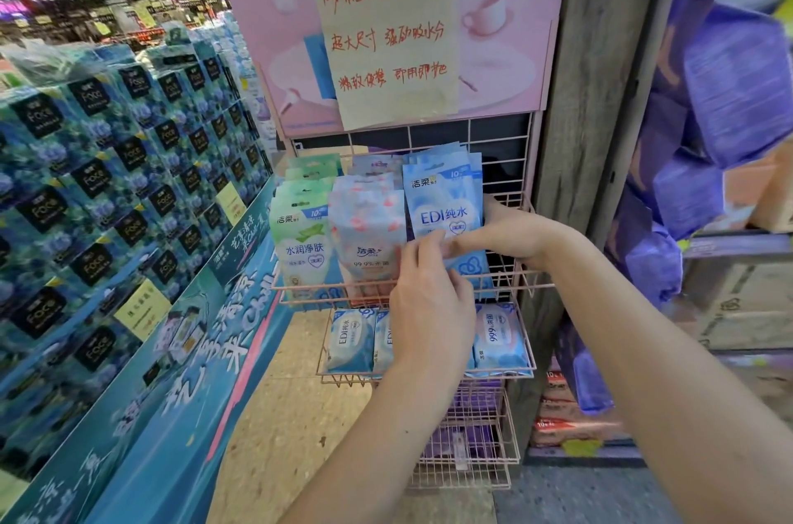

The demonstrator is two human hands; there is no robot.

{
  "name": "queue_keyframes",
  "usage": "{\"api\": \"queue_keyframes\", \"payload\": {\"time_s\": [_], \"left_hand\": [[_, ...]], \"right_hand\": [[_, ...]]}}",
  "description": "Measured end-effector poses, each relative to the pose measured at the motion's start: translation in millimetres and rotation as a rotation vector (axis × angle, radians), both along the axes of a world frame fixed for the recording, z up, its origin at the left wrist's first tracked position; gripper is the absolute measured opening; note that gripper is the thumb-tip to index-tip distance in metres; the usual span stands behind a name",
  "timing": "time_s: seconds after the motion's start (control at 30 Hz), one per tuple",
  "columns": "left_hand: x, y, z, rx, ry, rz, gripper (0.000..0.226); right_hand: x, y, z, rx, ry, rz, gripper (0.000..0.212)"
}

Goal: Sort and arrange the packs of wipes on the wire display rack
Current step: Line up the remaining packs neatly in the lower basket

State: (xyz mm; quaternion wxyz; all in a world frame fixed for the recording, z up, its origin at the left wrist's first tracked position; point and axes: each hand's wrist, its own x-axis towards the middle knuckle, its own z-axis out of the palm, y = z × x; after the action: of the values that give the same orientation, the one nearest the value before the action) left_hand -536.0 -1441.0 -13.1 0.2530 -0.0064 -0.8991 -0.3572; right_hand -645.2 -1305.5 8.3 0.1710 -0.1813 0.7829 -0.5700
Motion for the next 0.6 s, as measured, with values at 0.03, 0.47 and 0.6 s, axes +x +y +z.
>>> {"api": "queue_keyframes", "payload": {"time_s": [0.03,0.47,0.6], "left_hand": [[0,0,-1,0.005,0.003,0.003,0.047],[-11,9,1,0.1,0.22,-0.078,0.048],[-26,16,13,0.164,0.199,-0.112,0.057]], "right_hand": [[1,0,-1,-0.015,0.005,-0.013,0.06],[-7,8,-4,-0.223,0.08,-0.288,0.082],[2,35,8,-0.282,0.148,-0.228,0.069]]}}
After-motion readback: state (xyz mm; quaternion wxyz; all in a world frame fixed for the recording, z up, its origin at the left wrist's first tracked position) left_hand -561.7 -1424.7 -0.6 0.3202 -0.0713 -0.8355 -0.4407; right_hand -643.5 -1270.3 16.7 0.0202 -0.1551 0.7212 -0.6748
